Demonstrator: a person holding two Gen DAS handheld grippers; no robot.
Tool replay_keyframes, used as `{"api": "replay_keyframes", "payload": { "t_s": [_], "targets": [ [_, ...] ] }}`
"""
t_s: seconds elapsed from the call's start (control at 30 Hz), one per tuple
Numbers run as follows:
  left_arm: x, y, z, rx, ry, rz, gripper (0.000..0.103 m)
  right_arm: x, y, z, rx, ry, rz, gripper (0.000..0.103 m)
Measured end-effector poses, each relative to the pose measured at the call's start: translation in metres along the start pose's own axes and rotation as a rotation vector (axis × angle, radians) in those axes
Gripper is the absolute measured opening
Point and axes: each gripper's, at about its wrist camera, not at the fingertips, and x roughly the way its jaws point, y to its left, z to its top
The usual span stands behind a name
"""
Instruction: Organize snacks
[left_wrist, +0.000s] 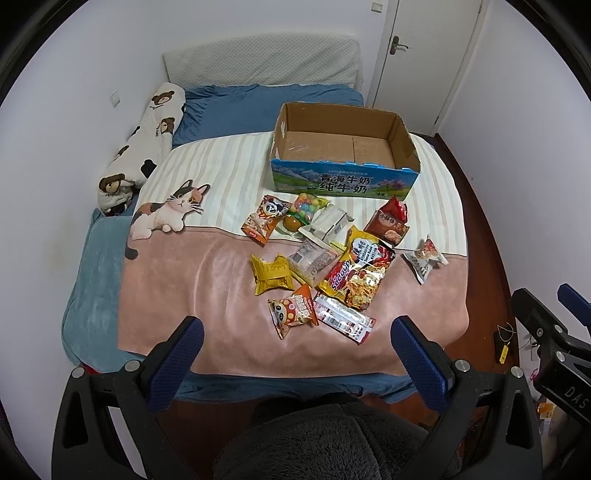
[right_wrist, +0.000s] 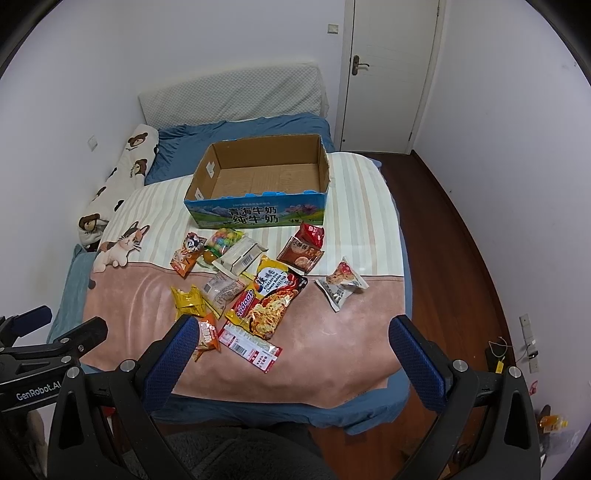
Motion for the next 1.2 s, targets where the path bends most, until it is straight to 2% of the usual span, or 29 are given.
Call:
{"api": "replay_keyframes", "payload": {
  "t_s": [0.53,0.67,0.83,1.0,1.07,1.2],
  "targets": [
    [0.005,-0.004,0.004,-0.004,-0.003,-0.007,0.103,0.001,0.001,0.000,0.010,0.002,0.011,0.103],
    [0.019,0.001,0.010,-0.021,-0.011,0.013,0.103,0.018,-0.004,0.003,0.050,0.029,0.041,0.103],
    [0.069,0.022,0.020,-0.093,0.009,0.084,0.103,0.084,-0.016,0.004,0.150,0.127,0.098,0.103],
    [0.141,0.054,0.027,-0.199,0.101,0.120,0.103,0.183,-0.014,0.001,0.226,0.265,0.126,0.103],
    [0.168,0.063,0.025,-0.205,0.146,0.144,0.103,0.225,-0.011,-0.001,0.253,0.314,0.144,0.103],
    [0.218,0.077,0.025,-0.219,0.229,0.166,0.103,0.308,0.000,-0.008,0.287,0.424,0.126,0.103]
  ]
}}
